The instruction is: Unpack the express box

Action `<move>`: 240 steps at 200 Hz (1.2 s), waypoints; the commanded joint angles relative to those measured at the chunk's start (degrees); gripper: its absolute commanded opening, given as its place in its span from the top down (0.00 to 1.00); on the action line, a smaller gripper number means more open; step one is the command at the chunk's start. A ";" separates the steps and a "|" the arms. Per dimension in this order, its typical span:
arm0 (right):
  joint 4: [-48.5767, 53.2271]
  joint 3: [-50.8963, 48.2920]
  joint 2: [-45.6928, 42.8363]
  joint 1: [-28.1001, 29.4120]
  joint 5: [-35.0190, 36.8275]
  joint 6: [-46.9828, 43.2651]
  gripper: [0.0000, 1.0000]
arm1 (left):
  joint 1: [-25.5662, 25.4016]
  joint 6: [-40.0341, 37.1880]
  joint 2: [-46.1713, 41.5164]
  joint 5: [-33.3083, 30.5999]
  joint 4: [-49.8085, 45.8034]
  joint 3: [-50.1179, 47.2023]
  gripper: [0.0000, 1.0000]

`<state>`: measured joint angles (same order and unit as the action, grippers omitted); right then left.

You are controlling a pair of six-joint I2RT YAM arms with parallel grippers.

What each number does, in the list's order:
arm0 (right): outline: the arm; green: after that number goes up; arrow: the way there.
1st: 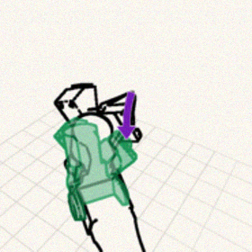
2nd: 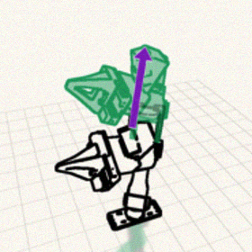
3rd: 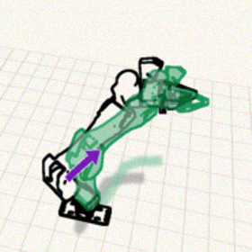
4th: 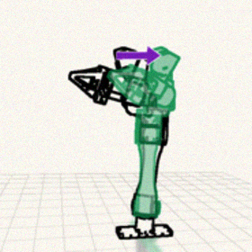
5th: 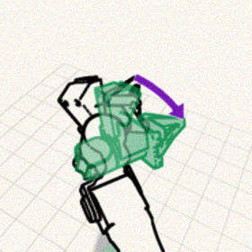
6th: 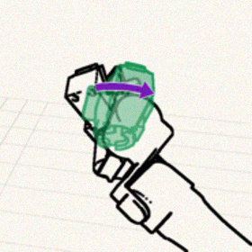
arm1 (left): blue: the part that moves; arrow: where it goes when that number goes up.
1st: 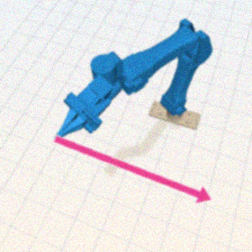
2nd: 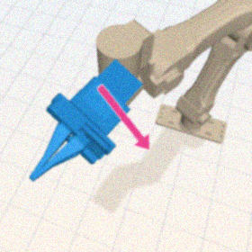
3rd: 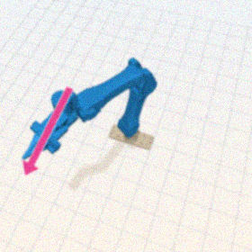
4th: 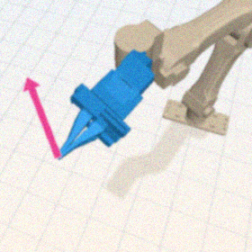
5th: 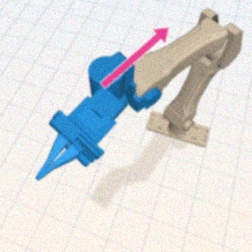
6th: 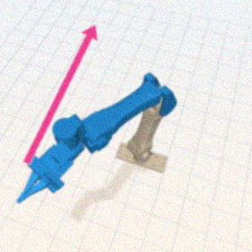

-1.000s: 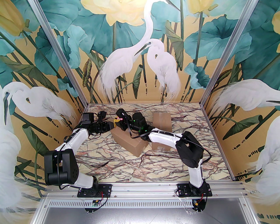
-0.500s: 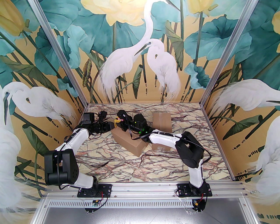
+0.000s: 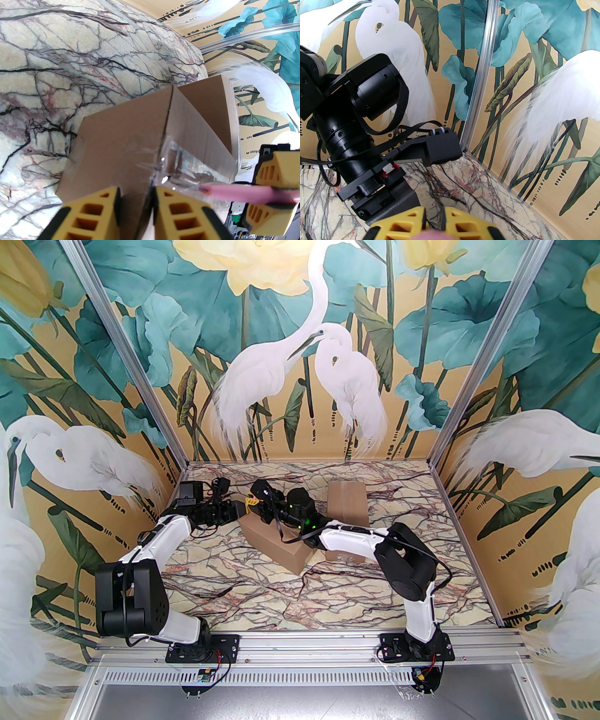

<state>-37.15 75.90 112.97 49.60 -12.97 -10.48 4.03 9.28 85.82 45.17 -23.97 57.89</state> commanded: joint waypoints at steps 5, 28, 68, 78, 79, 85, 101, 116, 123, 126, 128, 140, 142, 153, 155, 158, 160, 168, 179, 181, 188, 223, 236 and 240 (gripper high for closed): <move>0.60 -2.22 -2.17 -0.56 4.53 -4.12 1.00 | -0.31 -1.70 2.06 -10.05 -7.84 -2.51 0.72; 0.72 -3.73 -3.44 -0.56 4.19 -5.42 1.00 | -0.26 -1.98 1.99 -10.64 -8.04 -2.32 0.72; 1.78 -6.04 -5.58 -0.64 3.16 -7.76 1.00 | -0.30 -2.66 2.19 -11.46 -8.73 -1.81 0.73; 2.16 -6.44 -6.04 -0.72 2.81 -8.16 1.00 | -0.26 -2.83 2.27 -11.57 -8.82 -1.73 0.73; 2.25 -6.45 -6.07 -0.68 2.84 -8.20 1.00 | -0.30 -2.80 2.30 -11.58 -8.86 -1.73 0.73; 2.89 -6.53 -6.32 -0.65 2.82 -8.56 1.00 | -0.30 -2.88 2.32 -11.66 -8.82 -1.72 0.73; 3.49 -6.79 -6.64 -0.73 2.86 -9.44 1.00 | -0.25 -3.18 2.49 -11.89 -9.02 -1.54 0.73; 4.18 -7.26 -6.96 -0.89 2.86 -9.73 1.00 | -0.33 -3.36 2.53 -12.11 -9.23 -1.43 0.73; 4.53 -7.34 -7.20 -1.00 2.71 -9.73 1.00 | -0.28 -3.47 2.53 -12.26 -9.29 -1.38 0.73; 4.67 -7.50 -7.24 -1.07 2.65 -9.73 1.00 | -0.26 -3.48 2.51 -12.31 -9.34 -1.37 0.73; 4.70 -7.56 -7.32 -1.08 2.61 -9.73 1.00 | -0.28 -3.50 2.55 -12.37 -9.34 -1.37 0.73; 4.88 -8.00 -7.67 -1.26 2.31 -9.72 1.00 | -0.25 -3.57 2.66 -12.47 -9.52 -1.21 0.73; 4.95 -8.17 -7.72 -1.31 2.22 -9.73 1.00 | -0.30 -3.57 2.72 -12.49 -9.52 -1.14 0.73; 5.85 -8.31 -8.09 -1.43 1.78 -9.65 1.00 | -0.25 -3.48 2.70 -12.56 -9.52 -1.17 0.74; 5.99 -8.31 -8.11 -1.44 1.69 -9.65 1.00 | -0.32 -3.54 2.69 -12.58 -9.54 -1.15 0.73; 6.19 -8.47 -8.15 -1.44 1.52 -9.65 1.00 | -0.31 -3.50 2.69 -12.64 -9.60 -1.19 0.73; 6.24 -8.52 -8.17 -1.44 1.45 -9.65 1.00 | -0.29 -3.48 2.68 -12.67 -9.58 -1.20 0.73; 6.43 -8.78 -8.47 -1.44 1.29 -9.67 1.00 | -0.32 -3.50 2.69 -12.80 -9.60 -1.20 0.74; 6.80 -9.25 -8.97 -1.44 1.25 -9.73 1.00 | -0.27 -3.53 2.71 -13.06 -9.61 -1.15 0.74; 6.84 -9.38 -9.05 -1.44 1.27 -9.73 1.00 | -0.21 -3.49 2.69 -13.15 -9.61 -1.17 0.74; 7.06 -9.69 -9.41 -1.44 1.43 -9.80 1.00 | -0.25 -3.48 2.71 -13.32 -9.69 -1.20 0.74; 8.91 -11.43 -11.66 -1.53 1.22 -10.00 1.00 | -0.25 -3.55 2.62 -13.98 -9.79 -1.20 0.75; 9.24 -12.10 -12.15 -1.51 1.31 -10.00 1.00 | -0.25 -3.48 2.75 -14.12 -9.78 -1.11 0.75; 9.28 -12.17 -12.30 -1.52 1.37 -10.08 1.00 | -0.25 -3.49 2.75 -14.18 -9.78 -1.12 0.75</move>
<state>-33.76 66.11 103.79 49.50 -13.50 -19.59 2.20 7.29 85.56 44.60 -26.15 58.78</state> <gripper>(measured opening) 0.183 0.256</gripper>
